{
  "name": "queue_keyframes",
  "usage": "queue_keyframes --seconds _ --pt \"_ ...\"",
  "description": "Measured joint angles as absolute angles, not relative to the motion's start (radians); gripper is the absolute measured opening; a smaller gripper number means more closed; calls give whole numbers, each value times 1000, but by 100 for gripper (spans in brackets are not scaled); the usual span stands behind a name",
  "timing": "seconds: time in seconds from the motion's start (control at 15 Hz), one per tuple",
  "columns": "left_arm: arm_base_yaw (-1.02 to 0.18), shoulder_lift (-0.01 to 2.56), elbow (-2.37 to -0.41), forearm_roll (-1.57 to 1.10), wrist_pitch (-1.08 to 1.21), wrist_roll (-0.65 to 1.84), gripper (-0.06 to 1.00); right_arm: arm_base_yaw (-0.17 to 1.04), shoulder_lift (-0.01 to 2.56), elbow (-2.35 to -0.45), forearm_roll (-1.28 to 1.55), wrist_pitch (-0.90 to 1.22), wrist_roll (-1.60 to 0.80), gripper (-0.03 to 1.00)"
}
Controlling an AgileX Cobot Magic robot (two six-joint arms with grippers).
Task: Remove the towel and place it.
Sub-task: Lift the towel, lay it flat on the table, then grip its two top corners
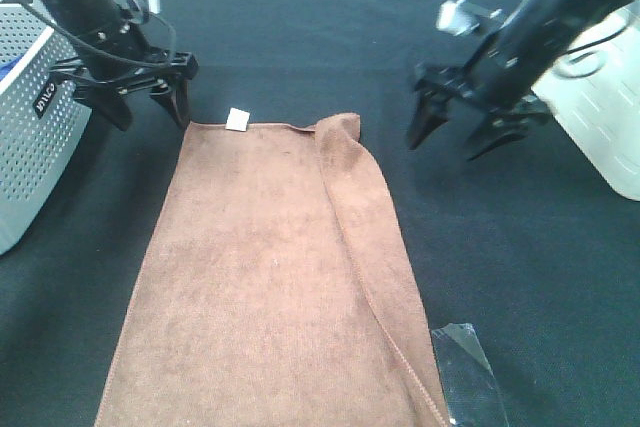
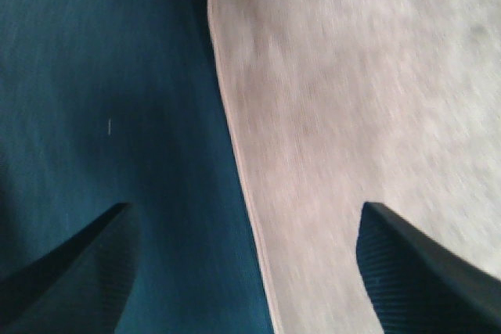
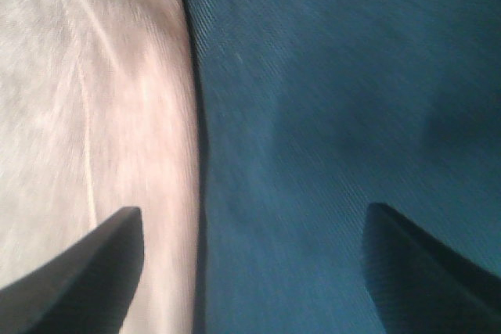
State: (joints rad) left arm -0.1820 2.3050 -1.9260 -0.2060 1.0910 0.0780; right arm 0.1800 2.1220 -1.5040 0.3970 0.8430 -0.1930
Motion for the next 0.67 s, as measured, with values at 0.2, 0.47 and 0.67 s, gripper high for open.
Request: queue_keyframes --seconds 0.2,0.47,0.67 --pt "-182 2402 -2041 -206 1138 83 73 247 2184 -1570 393 796 -192 73" --pt "-182 2501 -2138 -239 1153 91 73 316 2201 -1644 387 721 -191 73" --pt "-182 2537 -2146 -260 1152 95 73 344 2203 -1651 385 659 -188 73"
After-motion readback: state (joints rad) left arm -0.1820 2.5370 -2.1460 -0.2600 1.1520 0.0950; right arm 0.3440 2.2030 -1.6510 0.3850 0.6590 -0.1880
